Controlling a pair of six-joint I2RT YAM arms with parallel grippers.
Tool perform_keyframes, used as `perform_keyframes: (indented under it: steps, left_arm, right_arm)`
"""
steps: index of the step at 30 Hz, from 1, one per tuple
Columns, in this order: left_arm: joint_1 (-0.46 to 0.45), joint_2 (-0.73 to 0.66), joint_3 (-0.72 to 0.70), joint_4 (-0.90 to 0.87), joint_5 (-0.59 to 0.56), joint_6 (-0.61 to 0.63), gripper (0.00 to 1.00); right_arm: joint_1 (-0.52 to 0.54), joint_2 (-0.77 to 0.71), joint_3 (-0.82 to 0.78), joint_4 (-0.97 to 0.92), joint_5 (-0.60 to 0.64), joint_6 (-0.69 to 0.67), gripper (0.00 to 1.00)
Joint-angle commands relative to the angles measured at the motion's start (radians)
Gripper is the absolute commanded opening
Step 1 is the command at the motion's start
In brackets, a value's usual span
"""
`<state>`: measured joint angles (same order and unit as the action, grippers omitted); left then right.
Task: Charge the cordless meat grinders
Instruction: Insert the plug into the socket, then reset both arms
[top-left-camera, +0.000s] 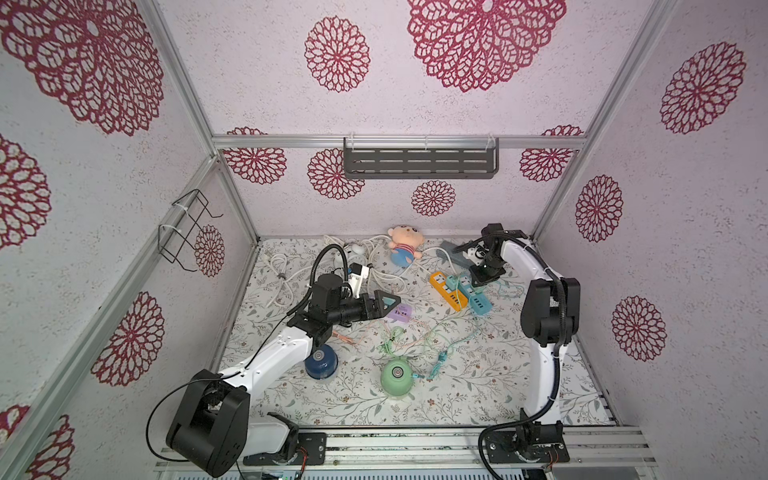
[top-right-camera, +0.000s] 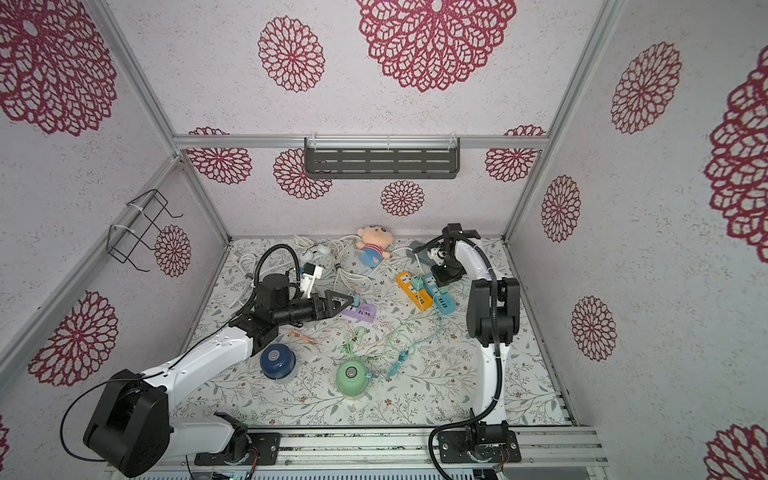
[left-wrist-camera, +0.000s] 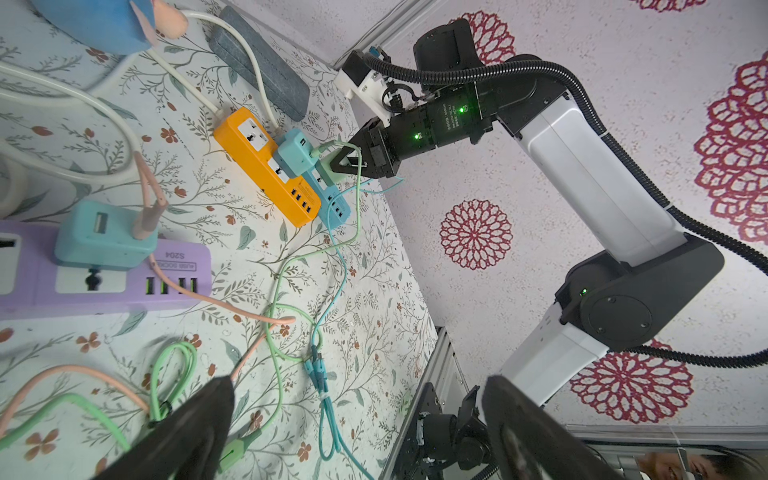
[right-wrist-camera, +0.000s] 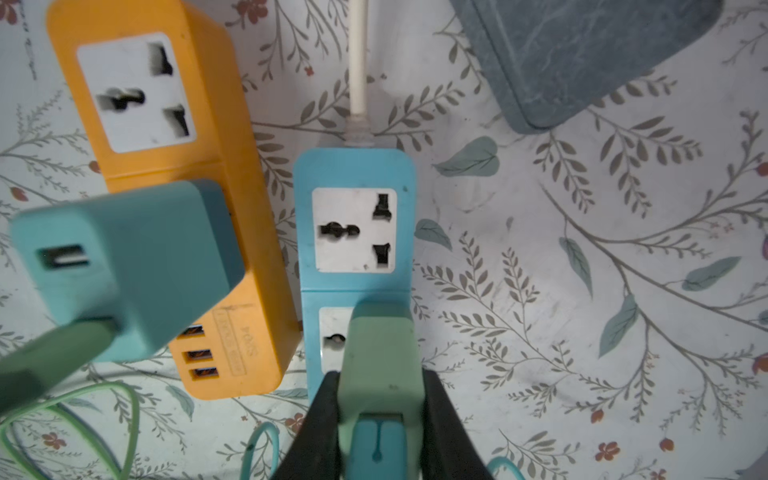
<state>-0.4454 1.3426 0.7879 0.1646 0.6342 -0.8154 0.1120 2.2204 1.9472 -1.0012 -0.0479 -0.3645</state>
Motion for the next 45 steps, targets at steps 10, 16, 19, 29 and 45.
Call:
perform_keyframes:
  steps: [10,16,19,29,45]
  left_arm:
    - [0.002,0.012,0.063,-0.076,-0.062,0.007,0.97]
    - [0.002,-0.021,0.165,-0.27,-0.188,0.082,0.97]
    - [0.003,-0.049,0.21,-0.354,-0.284,0.119,0.97]
    - [0.038,-0.205,0.37,-0.545,-0.665,0.263,0.97]
    - [0.26,-0.258,0.165,-0.176,-1.093,0.632,0.97]
  right_arm:
    - [0.0,-0.022,-0.262,0.138,-0.023,0.099,0.35]
    - [0.0,-0.139,-0.195,0.184,-0.018,0.151,0.99]
    - [-0.001,-0.192,-0.17,0.202,0.016,0.173,0.99]
    - [-0.013,-0.355,-0.212,0.305,0.141,0.262,0.99]
    - [-0.014,-0.973,-1.095,1.361,0.4,0.404,0.99]
